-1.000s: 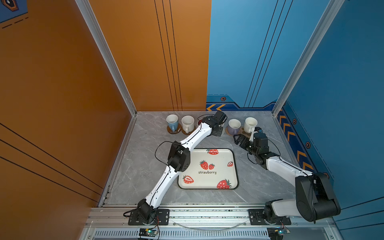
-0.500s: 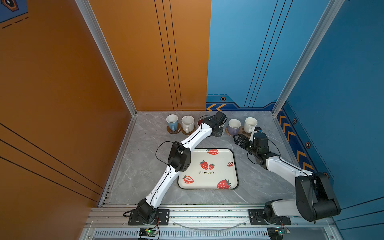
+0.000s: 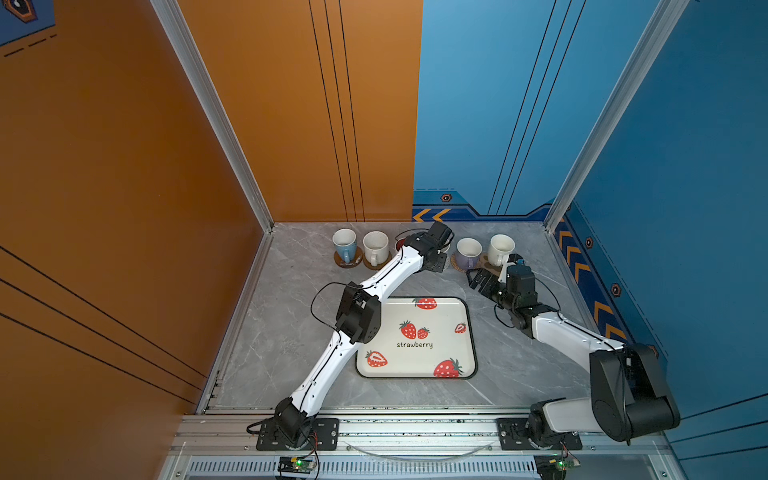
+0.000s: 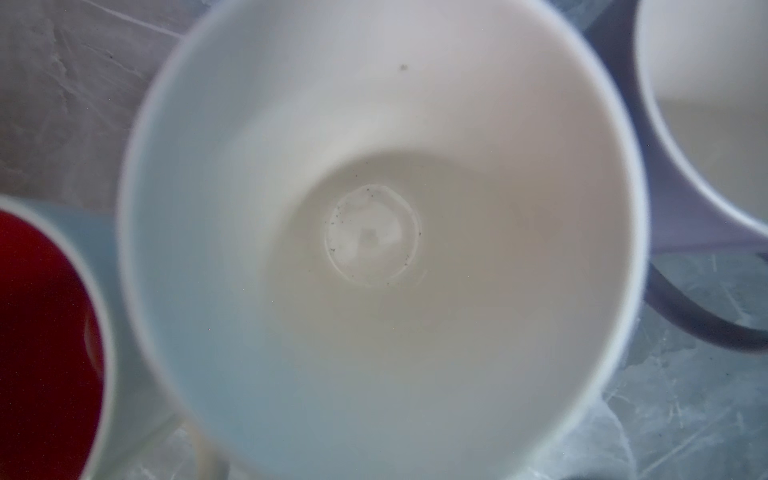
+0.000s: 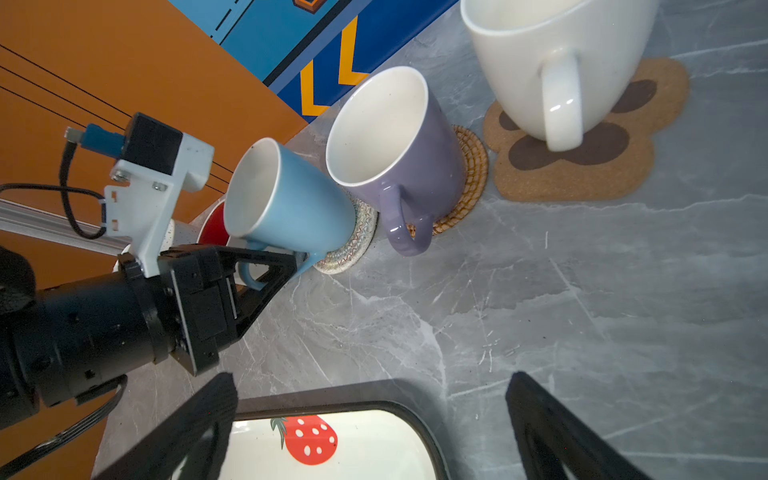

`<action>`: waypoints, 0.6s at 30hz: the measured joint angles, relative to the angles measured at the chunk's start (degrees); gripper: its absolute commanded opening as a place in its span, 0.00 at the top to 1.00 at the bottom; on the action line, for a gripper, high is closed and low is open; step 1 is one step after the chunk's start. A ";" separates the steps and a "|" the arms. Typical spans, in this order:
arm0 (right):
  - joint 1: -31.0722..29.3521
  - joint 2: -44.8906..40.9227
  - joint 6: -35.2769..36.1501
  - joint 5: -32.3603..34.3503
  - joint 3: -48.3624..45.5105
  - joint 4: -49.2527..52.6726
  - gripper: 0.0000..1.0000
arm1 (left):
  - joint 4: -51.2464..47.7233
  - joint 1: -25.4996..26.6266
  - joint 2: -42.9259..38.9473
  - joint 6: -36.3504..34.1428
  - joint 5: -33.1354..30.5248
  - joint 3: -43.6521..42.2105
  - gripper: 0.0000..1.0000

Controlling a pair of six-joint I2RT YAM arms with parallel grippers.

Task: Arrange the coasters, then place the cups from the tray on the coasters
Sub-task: 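Lower the light-blue mug onto the woven coaster beside the red-inside mug, then open the left gripper and raise it off the light-blue mug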

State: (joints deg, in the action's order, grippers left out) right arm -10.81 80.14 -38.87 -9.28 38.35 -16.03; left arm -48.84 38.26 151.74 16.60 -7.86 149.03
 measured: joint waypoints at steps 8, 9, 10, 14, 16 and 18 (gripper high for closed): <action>0.02 0.24 0.00 0.00 0.42 -0.04 0.00 | 1.09 0.00 0.00 0.28 0.00 0.04 0.65; 0.00 0.31 0.00 -0.02 0.48 -0.04 0.01 | 1.09 0.00 0.00 0.31 0.02 0.04 0.64; 0.00 0.35 0.00 -0.02 0.50 -0.07 0.00 | 1.09 0.00 0.00 0.31 0.02 0.04 0.63; 0.02 0.35 0.00 -0.20 0.52 -0.07 0.00 | 1.09 0.00 0.00 0.33 0.20 0.04 0.59; 0.02 0.35 0.00 -0.20 0.55 -0.04 0.00 | 1.09 0.00 0.00 0.24 0.37 0.04 0.55; 0.02 0.35 0.00 -0.20 0.59 -0.07 0.00 | 1.09 0.00 0.00 0.17 0.48 0.04 0.50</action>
State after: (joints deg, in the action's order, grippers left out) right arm -10.79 80.49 -38.87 -9.47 38.94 -16.10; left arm -47.75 38.26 151.74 16.78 -7.38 149.08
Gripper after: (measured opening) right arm 0.994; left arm 0.465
